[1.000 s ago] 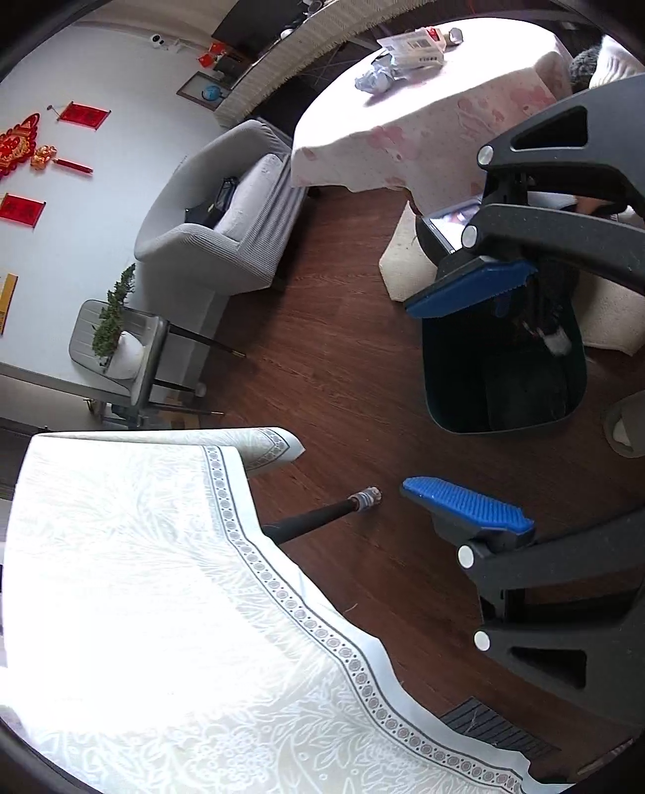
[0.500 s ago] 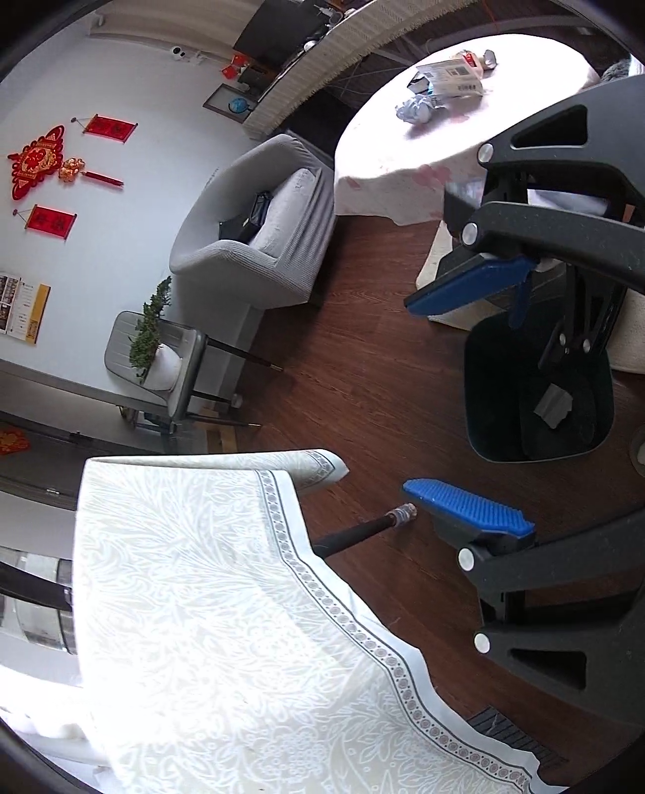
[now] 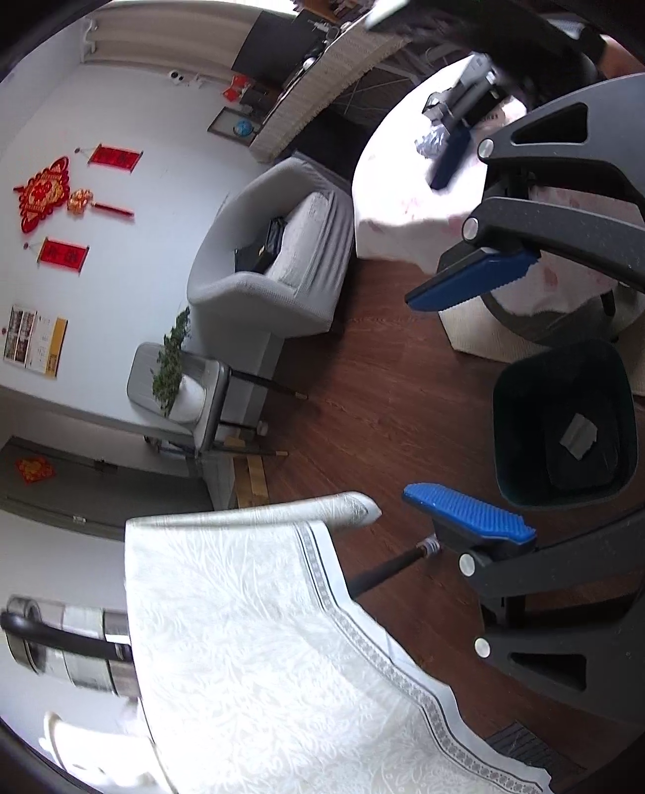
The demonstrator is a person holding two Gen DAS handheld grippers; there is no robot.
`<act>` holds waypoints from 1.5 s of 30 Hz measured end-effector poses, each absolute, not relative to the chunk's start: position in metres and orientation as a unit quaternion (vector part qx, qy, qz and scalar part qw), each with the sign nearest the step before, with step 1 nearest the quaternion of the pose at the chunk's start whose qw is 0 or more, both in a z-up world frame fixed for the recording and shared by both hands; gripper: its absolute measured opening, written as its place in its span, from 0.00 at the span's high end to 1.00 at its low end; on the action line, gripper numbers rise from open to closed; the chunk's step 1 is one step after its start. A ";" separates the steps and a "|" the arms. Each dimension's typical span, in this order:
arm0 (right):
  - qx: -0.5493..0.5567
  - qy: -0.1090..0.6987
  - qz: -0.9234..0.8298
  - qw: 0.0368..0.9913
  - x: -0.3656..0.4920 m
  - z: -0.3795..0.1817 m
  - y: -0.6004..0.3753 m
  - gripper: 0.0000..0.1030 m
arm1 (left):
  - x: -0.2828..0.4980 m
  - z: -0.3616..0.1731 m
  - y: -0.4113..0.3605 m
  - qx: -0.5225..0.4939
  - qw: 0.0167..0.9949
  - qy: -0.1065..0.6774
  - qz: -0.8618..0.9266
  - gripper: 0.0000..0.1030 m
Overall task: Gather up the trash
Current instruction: 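Bring both grippers back over the table toward the remaining trash, then grasp white paper packaging with the left gripper while the right gripper grasps the brown tape roll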
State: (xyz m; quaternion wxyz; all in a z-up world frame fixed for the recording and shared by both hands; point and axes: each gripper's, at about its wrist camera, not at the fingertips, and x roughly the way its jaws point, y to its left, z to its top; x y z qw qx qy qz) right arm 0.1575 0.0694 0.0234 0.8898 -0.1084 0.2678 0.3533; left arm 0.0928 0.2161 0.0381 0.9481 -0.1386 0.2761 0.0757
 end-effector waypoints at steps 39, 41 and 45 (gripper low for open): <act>0.007 0.315 0.156 0.936 0.146 0.008 -0.255 0.29 | 0.179 -0.021 -0.092 -0.023 0.921 0.358 -0.155 0.24; 0.005 0.321 0.156 0.934 0.142 0.004 -0.259 0.29 | 0.184 -0.025 -0.097 -0.026 0.919 0.364 -0.148 0.26; -0.002 0.336 0.155 0.929 0.139 -0.004 -0.258 0.29 | 0.193 -0.033 -0.096 -0.052 0.914 0.378 -0.140 0.36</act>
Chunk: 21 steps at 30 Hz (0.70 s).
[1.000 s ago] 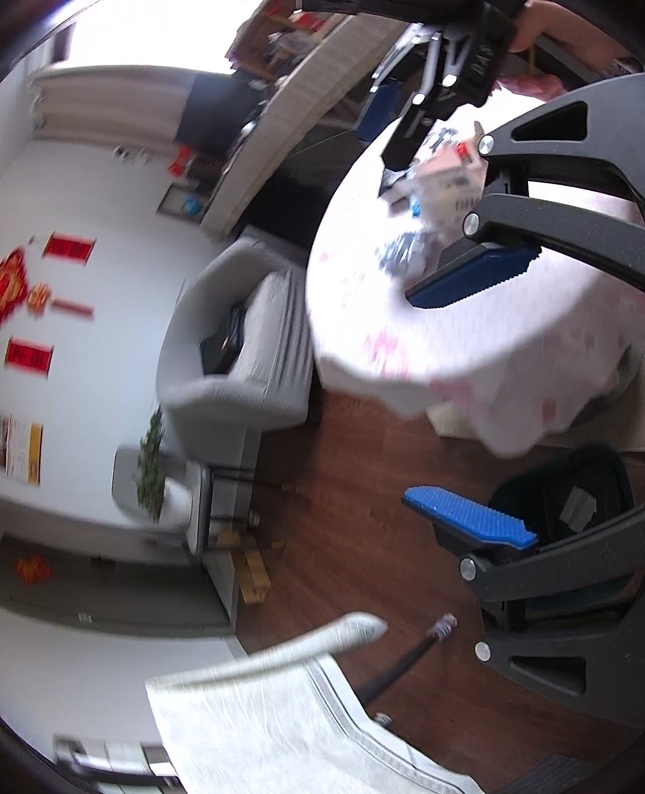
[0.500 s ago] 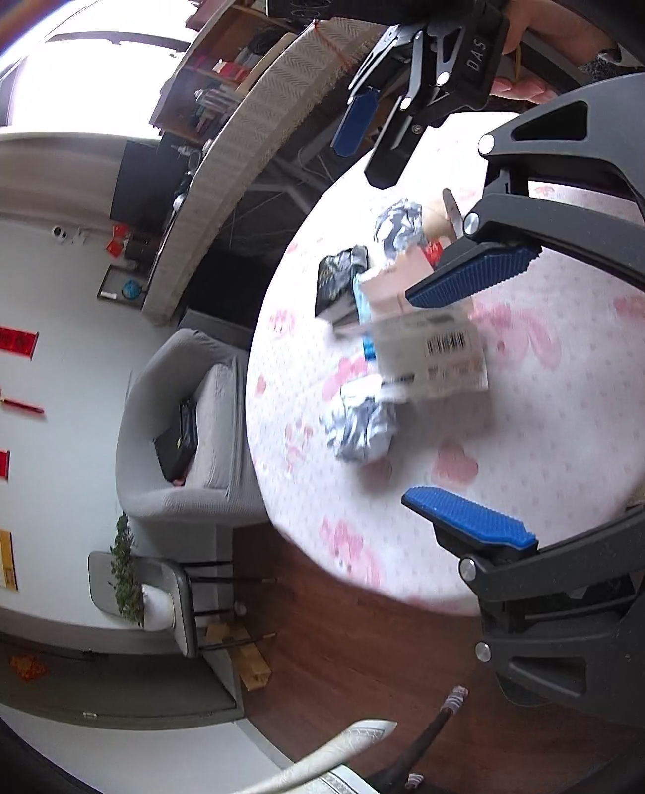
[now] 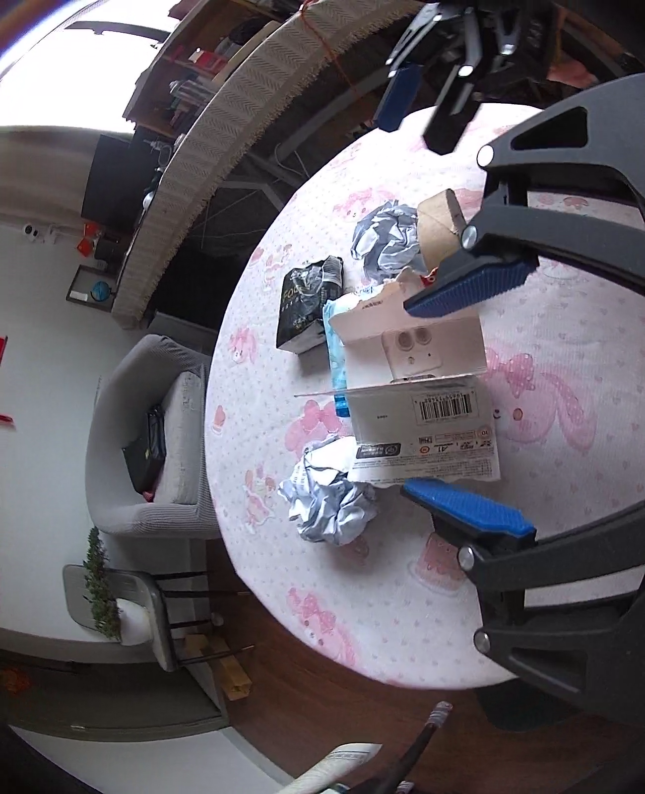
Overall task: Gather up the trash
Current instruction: 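Grasp white paper packaging with the left gripper while the right gripper grasps the brown tape roll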
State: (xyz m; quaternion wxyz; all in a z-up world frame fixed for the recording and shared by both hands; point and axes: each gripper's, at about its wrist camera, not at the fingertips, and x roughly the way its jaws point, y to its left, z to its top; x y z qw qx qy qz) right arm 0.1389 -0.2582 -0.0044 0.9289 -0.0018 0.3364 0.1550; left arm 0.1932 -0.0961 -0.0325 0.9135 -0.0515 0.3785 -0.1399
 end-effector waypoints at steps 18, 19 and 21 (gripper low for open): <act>-0.009 0.381 0.186 0.906 0.143 -0.022 -0.237 0.36 | 0.201 -0.039 -0.098 -0.062 0.911 0.382 -0.143 0.91; -0.004 0.383 0.190 0.904 0.144 -0.023 -0.236 0.36 | 0.200 -0.038 -0.098 -0.059 0.912 0.380 -0.143 0.94; -0.005 0.389 0.193 0.901 0.145 -0.026 -0.231 0.36 | 0.199 -0.036 -0.097 -0.058 0.914 0.376 -0.143 0.95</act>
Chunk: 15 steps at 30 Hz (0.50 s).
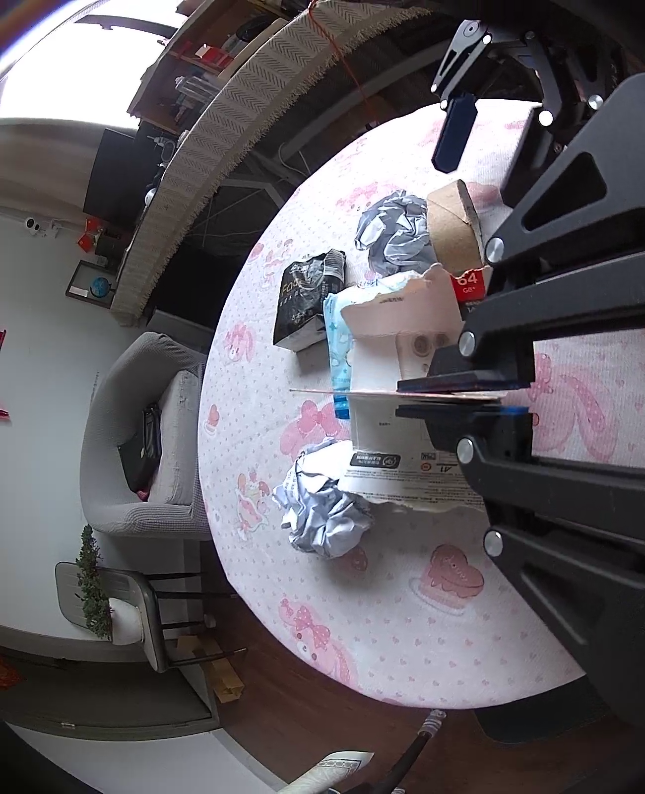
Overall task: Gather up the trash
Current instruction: 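Grasp white paper packaging with the left gripper while the right gripper grasps the brown tape roll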
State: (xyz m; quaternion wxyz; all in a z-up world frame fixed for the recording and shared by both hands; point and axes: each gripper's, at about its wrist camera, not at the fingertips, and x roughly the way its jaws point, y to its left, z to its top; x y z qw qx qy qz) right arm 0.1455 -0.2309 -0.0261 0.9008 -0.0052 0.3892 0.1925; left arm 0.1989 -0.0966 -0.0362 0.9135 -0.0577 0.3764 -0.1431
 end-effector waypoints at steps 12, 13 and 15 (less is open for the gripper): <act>0.022 0.416 0.147 0.897 0.161 -0.035 -0.212 0.23 | 0.189 -0.022 -0.084 -0.060 0.919 0.361 -0.148 0.96; 0.020 0.416 0.145 0.897 0.160 -0.035 -0.210 0.23 | 0.188 -0.022 -0.082 -0.060 0.919 0.361 -0.148 0.96; 0.013 0.418 0.140 0.897 0.161 -0.035 -0.205 0.23 | 0.186 -0.020 -0.078 -0.058 0.920 0.359 -0.148 0.96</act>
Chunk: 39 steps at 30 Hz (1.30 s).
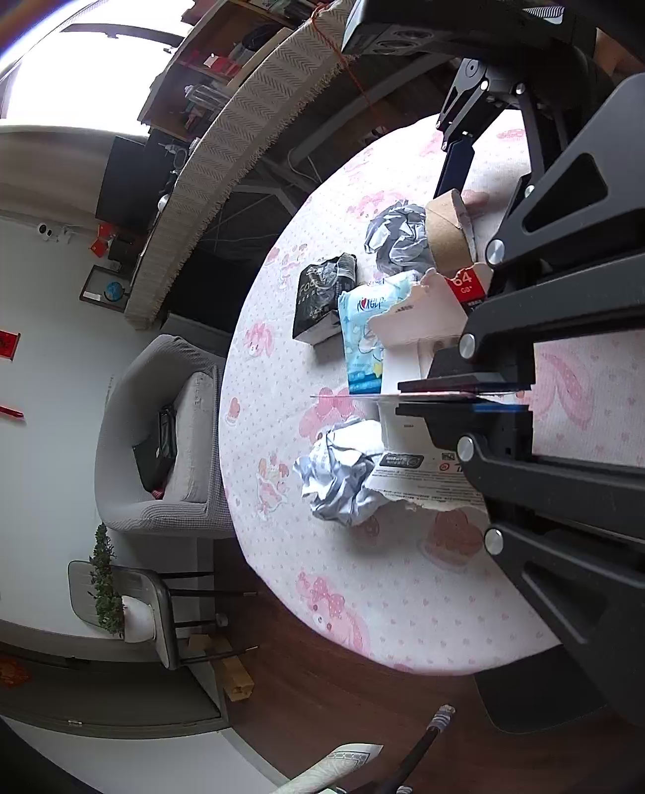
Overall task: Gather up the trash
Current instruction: 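Grasp white paper packaging with the left gripper while the right gripper grasps the brown tape roll, then carry the white packaging over the green bin and open the left gripper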
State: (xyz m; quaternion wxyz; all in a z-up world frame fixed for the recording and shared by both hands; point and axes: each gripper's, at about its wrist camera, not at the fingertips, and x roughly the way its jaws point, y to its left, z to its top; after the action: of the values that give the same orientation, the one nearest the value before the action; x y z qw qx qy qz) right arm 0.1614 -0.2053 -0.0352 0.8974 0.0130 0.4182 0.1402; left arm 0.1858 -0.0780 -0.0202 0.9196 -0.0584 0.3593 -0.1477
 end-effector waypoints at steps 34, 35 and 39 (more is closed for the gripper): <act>0.011 0.402 0.223 0.888 0.168 -0.004 -0.100 0.37 | 0.150 0.002 0.036 -0.064 0.932 0.345 -0.089 0.98; 0.009 0.400 0.227 0.888 0.168 -0.003 -0.095 0.37 | 0.149 0.001 0.042 -0.065 0.932 0.347 -0.083 0.98; 0.003 0.393 0.246 0.886 0.170 0.001 -0.075 0.37 | 0.146 -0.007 0.066 -0.067 0.929 0.359 -0.060 0.98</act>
State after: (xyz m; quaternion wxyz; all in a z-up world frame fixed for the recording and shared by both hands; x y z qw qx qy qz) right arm 0.1698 -0.0754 0.0007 0.8862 0.0031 0.3925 0.2460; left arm 0.1459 0.0656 -0.0072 0.9290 -0.0665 0.3590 -0.0605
